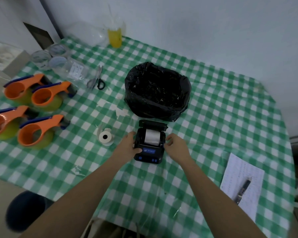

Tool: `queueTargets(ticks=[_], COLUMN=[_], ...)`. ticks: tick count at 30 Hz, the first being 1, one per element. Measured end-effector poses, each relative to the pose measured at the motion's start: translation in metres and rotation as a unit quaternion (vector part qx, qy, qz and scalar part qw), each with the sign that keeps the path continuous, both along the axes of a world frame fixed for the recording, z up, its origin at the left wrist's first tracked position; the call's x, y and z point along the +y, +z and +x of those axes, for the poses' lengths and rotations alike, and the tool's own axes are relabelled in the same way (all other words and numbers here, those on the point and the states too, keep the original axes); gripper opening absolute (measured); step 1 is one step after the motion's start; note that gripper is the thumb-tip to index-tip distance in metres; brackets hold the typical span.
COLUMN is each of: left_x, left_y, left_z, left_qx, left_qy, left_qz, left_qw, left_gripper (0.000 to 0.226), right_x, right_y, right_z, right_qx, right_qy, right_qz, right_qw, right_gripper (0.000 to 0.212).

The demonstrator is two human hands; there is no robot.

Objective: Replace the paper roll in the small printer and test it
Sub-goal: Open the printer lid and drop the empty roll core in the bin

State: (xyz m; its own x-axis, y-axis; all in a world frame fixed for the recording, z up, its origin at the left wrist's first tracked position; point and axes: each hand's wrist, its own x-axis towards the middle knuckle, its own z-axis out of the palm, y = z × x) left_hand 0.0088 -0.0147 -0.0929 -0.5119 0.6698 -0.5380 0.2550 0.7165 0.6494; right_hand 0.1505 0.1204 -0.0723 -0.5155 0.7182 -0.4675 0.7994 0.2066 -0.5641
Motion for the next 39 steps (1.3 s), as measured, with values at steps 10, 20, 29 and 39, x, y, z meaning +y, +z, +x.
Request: queueTargets(ticks=[10, 20, 29, 39], left_x=[0.000, 0.000, 0.019, -0.010], left_y=[0.002, 0.017, 0.058, 0.053], left_z=[0.000, -0.002, -0.034, -0.057], left_qx=[0.019, 0.063, 0.135, 0.181], left_qy=[-0.018, 0.000, 0.046, 0.054], left_qz=[0.002, 0.003, 0.119, 0.048], left_qw=[1.000, 0.998, 0.983, 0.981], left_gripper=[0.070, 0.061, 0.027, 0.027], right_x=[-0.023, -0.026, 0.020, 0.053], right_y=[-0.023, 0.027, 0.113, 0.087], right_z=[-0.028, -0.016, -0.055, -0.108], right_qx=[0.044, 0.195, 0.352, 0.185], right_qy=[-0.104, -0.029, -0.144, -0.051], right_qz=[0.030, 0.043, 0.057, 0.035], right_qw=[0.993, 0.979, 0.923, 0.981], right_gripper=[0.035, 0.008, 0.015, 0.042])
